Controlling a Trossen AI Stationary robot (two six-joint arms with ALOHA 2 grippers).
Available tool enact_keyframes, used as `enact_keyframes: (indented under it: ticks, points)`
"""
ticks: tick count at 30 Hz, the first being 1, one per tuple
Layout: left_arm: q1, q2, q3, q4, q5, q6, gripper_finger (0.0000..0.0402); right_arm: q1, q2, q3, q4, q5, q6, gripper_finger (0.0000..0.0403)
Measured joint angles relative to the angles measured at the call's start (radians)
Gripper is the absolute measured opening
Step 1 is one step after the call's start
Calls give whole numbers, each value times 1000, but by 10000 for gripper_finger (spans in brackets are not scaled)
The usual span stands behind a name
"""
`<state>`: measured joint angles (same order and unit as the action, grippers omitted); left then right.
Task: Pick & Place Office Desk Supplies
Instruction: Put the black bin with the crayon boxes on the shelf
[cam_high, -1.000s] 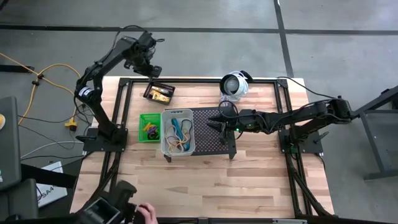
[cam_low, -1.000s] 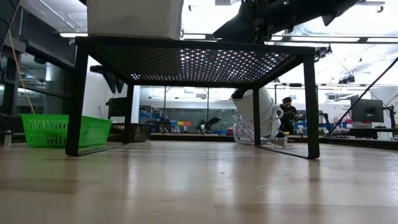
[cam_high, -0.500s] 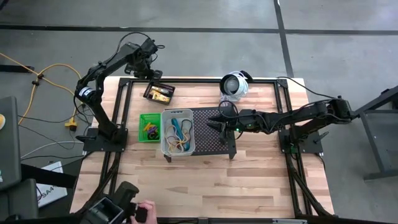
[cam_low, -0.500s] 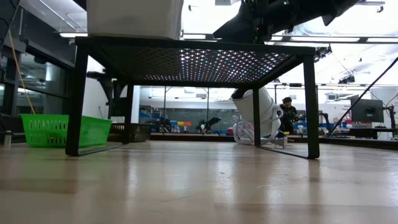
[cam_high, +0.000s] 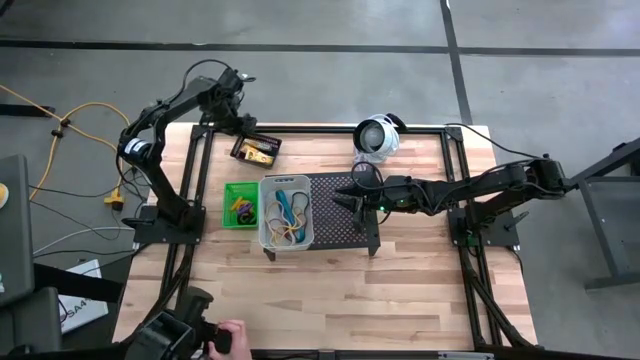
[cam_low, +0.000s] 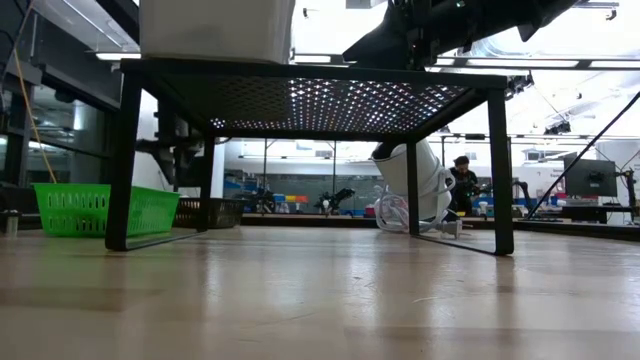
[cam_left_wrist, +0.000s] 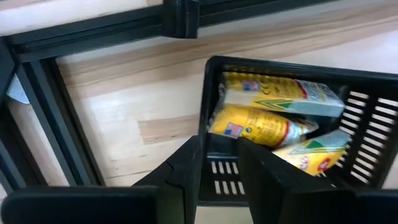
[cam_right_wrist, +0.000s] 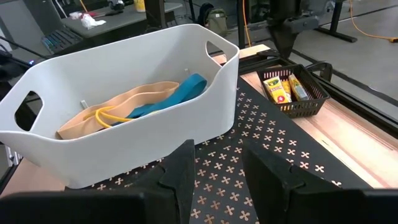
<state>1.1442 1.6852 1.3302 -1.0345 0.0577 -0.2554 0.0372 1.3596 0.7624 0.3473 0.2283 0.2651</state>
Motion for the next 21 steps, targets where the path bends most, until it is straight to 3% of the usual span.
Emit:
enact_keyframes:
  ticks: [21]
  points:
    - [26,0,-145,169,17,-4,100,0,0,0,0,0,0,121]
